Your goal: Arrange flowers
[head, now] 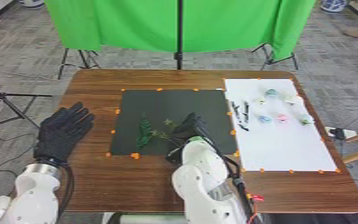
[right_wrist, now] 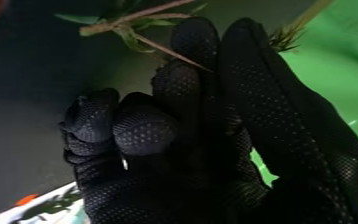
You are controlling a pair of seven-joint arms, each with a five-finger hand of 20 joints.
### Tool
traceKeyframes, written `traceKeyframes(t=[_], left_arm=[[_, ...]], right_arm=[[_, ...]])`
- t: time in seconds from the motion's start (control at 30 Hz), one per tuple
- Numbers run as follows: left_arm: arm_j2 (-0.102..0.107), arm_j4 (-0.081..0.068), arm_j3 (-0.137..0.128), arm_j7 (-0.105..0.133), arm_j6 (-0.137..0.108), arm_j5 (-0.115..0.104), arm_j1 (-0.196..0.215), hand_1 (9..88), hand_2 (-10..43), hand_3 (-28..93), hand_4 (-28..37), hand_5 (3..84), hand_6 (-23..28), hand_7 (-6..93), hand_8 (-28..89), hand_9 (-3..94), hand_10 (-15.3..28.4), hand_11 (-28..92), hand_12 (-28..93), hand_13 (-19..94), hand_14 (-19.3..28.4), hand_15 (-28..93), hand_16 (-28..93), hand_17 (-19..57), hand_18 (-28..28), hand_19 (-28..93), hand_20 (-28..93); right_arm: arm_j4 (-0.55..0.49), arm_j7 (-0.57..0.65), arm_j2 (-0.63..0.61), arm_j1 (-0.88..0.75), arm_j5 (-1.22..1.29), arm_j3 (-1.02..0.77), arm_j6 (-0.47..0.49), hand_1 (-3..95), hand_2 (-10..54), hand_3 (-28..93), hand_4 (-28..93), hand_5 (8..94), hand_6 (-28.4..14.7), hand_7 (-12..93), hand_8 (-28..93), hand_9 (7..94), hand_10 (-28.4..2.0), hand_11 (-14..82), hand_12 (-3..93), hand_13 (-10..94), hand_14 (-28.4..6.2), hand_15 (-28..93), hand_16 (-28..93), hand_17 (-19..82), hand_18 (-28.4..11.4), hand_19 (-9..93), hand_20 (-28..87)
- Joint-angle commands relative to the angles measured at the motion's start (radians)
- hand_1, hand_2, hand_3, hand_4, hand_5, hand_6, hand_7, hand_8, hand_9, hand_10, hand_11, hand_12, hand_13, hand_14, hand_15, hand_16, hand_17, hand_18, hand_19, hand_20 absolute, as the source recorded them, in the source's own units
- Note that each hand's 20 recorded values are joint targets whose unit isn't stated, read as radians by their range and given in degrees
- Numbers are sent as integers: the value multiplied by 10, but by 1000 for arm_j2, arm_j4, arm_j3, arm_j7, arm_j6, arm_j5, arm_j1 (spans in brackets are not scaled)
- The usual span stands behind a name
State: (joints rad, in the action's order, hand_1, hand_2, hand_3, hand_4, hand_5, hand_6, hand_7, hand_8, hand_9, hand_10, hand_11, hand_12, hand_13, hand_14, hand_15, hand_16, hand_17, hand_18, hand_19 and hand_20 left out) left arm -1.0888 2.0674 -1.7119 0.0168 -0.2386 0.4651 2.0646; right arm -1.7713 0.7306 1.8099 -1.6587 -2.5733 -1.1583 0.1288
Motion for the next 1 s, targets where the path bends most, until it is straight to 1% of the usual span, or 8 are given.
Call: traceKeyframes(t=[0.03,0.17,0.23,0.37,0.5,0.7,0.8,1.0], left_arm=[[6,-5,-12,9,8,-5,25,306,138,741,-240,463,95,86,-79,395,139,170,121,303,154,387,-53,-36,144,306,156],[-7,-3,-18,11,16,-2,27,306,138,742,-241,463,95,86,-79,395,140,171,121,303,153,388,-53,-36,145,306,156],[-10,0,-20,15,19,-5,32,306,138,742,-241,463,94,86,-79,395,140,171,121,303,153,387,-54,-36,145,306,156],[-27,10,-37,52,20,-9,47,306,138,743,-241,463,95,87,-79,395,140,172,121,303,153,388,-53,-36,144,306,156],[-41,26,-65,72,13,-15,81,306,138,743,-242,463,95,88,-78,395,139,172,122,303,153,390,-54,-36,144,307,156],[-53,29,-78,75,15,-16,95,307,139,742,-242,464,96,89,-79,396,139,175,122,303,153,388,-54,-36,144,307,156],[-57,27,-77,73,16,-14,89,307,140,741,-243,464,96,89,-79,396,139,175,122,303,153,388,-54,-36,144,307,156],[-61,24,-93,84,16,-9,82,307,141,740,-243,464,96,91,-78,396,141,175,123,304,153,390,-54,-36,144,308,156]], right_arm=[[8,31,1,-25,83,-6,-49,579,-95,677,-243,677,-65,283,125,748,-134,492,526,688,-173,770,501,423,-284,932,495],[-16,51,-5,-20,160,-10,-70,497,-95,713,-238,645,-80,181,-74,729,-147,515,470,677,-179,765,482,413,-284,932,486],[-31,42,-16,-20,169,-6,-63,467,-95,726,-232,635,-85,162,-88,728,-158,516,441,674,-180,761,472,411,-284,932,483],[-83,-9,-74,-24,184,12,-77,418,-95,741,-211,633,-86,157,-87,725,-177,538,381,669,-186,760,461,401,-284,932,477],[-139,-87,-160,-41,143,14,-11,349,0,743,-202,648,-89,157,-86,721,-197,516,352,648,-199,750,449,379,-284,929,465],[-160,-165,-229,-55,-54,29,133,409,-92,693,-240,665,-73,316,-90,676,-206,501,345,617,-199,744,420,354,-284,924,432],[-157,-179,-231,-67,-100,36,196,424,-95,637,-276,658,-71,375,-96,669,-207,517,358,613,-201,747,427,352,-284,923,436],[-155,-186,-212,-97,-84,39,218,427,-95,627,-282,663,-69,397,-104,666,-207,524,361,612,-200,747,430,351,-284,920,441]])
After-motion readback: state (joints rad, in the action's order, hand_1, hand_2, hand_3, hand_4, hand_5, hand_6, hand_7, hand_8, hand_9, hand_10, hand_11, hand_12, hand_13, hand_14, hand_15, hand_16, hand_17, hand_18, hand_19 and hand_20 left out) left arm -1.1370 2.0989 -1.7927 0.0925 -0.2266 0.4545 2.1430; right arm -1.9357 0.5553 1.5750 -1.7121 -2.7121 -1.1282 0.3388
